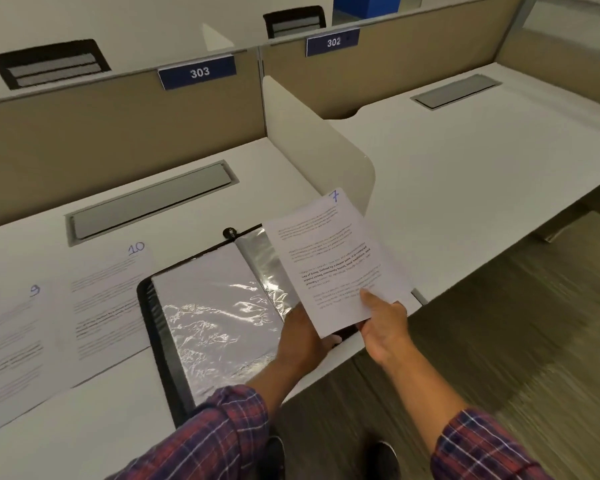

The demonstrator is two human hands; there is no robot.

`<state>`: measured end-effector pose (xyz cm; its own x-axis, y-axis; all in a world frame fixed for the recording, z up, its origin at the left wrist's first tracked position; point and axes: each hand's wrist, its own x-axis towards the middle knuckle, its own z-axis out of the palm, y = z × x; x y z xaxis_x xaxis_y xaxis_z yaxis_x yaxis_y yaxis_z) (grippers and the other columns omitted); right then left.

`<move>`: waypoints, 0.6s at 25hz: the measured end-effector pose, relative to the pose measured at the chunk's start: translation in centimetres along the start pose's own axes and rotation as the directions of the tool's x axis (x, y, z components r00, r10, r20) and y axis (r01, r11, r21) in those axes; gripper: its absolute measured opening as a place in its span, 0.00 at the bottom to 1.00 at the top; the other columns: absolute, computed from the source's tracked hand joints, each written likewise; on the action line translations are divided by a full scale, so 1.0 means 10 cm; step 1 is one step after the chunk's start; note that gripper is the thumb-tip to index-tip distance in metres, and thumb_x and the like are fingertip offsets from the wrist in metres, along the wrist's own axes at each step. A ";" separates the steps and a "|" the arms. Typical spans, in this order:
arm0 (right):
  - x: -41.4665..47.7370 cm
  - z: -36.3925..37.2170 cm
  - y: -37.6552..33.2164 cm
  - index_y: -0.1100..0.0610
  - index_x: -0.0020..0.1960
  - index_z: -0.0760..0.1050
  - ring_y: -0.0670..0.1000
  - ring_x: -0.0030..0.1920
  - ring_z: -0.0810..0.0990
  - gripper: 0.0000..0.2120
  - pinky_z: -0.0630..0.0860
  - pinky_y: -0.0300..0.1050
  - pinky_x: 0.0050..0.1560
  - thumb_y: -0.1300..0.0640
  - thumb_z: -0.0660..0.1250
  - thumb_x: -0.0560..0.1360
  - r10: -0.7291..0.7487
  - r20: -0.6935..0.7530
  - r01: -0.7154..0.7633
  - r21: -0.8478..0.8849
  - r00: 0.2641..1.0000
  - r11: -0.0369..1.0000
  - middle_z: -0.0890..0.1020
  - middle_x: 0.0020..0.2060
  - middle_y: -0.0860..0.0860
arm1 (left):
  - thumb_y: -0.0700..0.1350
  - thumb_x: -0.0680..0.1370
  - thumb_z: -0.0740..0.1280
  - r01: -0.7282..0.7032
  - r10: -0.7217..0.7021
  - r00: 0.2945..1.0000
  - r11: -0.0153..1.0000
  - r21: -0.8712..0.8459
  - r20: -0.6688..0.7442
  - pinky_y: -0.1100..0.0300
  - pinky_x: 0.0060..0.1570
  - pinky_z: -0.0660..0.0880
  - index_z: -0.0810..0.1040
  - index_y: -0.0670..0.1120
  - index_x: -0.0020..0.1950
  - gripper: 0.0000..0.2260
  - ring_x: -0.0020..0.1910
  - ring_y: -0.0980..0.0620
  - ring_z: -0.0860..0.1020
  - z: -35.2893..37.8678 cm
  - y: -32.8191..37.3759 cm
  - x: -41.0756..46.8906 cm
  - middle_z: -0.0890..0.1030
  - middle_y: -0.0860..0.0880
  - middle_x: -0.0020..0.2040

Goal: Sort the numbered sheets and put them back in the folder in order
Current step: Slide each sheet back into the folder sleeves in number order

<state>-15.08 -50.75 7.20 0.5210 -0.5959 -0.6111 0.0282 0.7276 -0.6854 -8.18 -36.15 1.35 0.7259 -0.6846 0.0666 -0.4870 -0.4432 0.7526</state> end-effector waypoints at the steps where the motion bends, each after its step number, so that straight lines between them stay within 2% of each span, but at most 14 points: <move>1: 0.04 -0.04 -0.06 0.54 0.59 0.81 0.57 0.58 0.84 0.12 0.82 0.57 0.62 0.67 0.70 0.80 0.020 0.025 -0.019 -0.022 0.999 1.000 0.86 0.56 0.56 | 0.51 0.72 0.79 -0.019 0.020 0.999 0.999 0.034 -0.035 0.50 0.60 0.81 0.74 0.57 0.69 0.28 0.63 0.50 0.80 0.04 0.02 0.01 0.81 0.51 0.65; 3: 0.14 -0.15 -0.19 0.54 0.59 0.81 0.57 0.58 0.84 0.12 0.83 0.56 0.60 0.67 0.70 0.80 0.055 0.057 -0.051 -0.061 0.997 0.997 0.86 0.56 0.56 | 0.52 0.77 0.76 -0.053 0.063 0.994 0.994 0.100 -0.095 0.49 0.59 0.82 0.74 0.54 0.70 0.24 0.62 0.47 0.81 0.09 0.14 0.03 0.81 0.48 0.66; 5: 0.23 -0.27 -0.33 0.55 0.60 0.80 0.57 0.57 0.85 0.12 0.83 0.55 0.59 0.67 0.70 0.80 0.093 0.098 -0.083 -0.102 0.991 0.991 0.86 0.56 0.56 | 0.52 0.81 0.72 -0.053 0.065 0.991 0.993 0.103 -0.115 0.54 0.62 0.79 0.73 0.55 0.73 0.21 0.64 0.48 0.80 0.12 0.27 0.01 0.80 0.48 0.69; 7: 0.31 -0.41 -0.49 0.55 0.62 0.79 0.57 0.57 0.85 0.13 0.83 0.57 0.61 0.66 0.70 0.80 0.125 0.144 -0.103 -0.150 0.982 0.983 0.86 0.56 0.56 | 0.48 0.83 0.68 -0.002 0.011 0.995 0.996 0.088 -0.101 0.59 0.64 0.75 0.70 0.58 0.74 0.20 0.67 0.53 0.76 0.16 0.33 0.01 0.77 0.51 0.72; 9: 0.42 -0.54 -0.64 0.55 0.64 0.79 0.56 0.58 0.85 0.14 0.82 0.59 0.62 0.66 0.70 0.80 0.140 0.171 -0.105 -0.197 0.975 0.975 0.86 0.57 0.55 | 0.44 0.84 0.65 0.070 -0.060 0.996 0.982 0.173 -0.060 0.56 0.68 0.74 0.72 0.57 0.75 0.19 0.68 0.55 0.75 0.20 0.28 0.06 0.76 0.53 0.74; 10: 0.48 -0.61 -0.72 0.55 0.65 0.78 0.57 0.58 0.84 0.15 0.82 0.60 0.62 0.66 0.71 0.80 0.148 0.178 -0.109 -0.212 0.973 0.971 0.86 0.58 0.55 | 0.43 0.84 0.63 0.112 -0.105 0.993 0.967 0.229 -0.046 0.51 0.68 0.76 0.75 0.55 0.72 0.17 0.67 0.53 0.77 0.22 0.25 0.08 0.78 0.53 0.71; 12: 0.57 -0.76 -0.84 0.56 0.66 0.77 0.58 0.59 0.84 0.17 0.81 0.61 0.63 0.66 0.71 0.79 0.177 0.181 -0.134 -0.225 0.968 0.965 0.85 0.59 0.56 | 0.41 0.82 0.63 0.185 -0.178 0.983 0.941 0.282 -0.050 0.47 0.59 0.79 0.81 0.50 0.62 0.12 0.56 0.49 0.80 0.25 0.20 0.10 0.82 0.49 0.60; 15: 0.65 -0.94 -0.97 0.56 0.65 0.77 0.59 0.60 0.84 0.16 0.81 0.64 0.63 0.67 0.70 0.79 0.203 0.193 -0.153 -0.246 0.960 0.957 0.85 0.59 0.57 | 0.38 0.79 0.71 0.275 -0.252 0.958 0.944 0.185 -0.140 0.54 0.52 0.80 0.84 0.46 0.52 0.05 0.47 0.54 0.81 0.21 0.22 0.15 0.85 0.50 0.49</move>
<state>-19.97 -64.82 6.18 0.6704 -0.3590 -0.6494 -0.2623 0.7040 -0.6599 -9.20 -39.41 1.72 0.8855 -0.4634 -0.0341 -0.3499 -0.7133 0.6073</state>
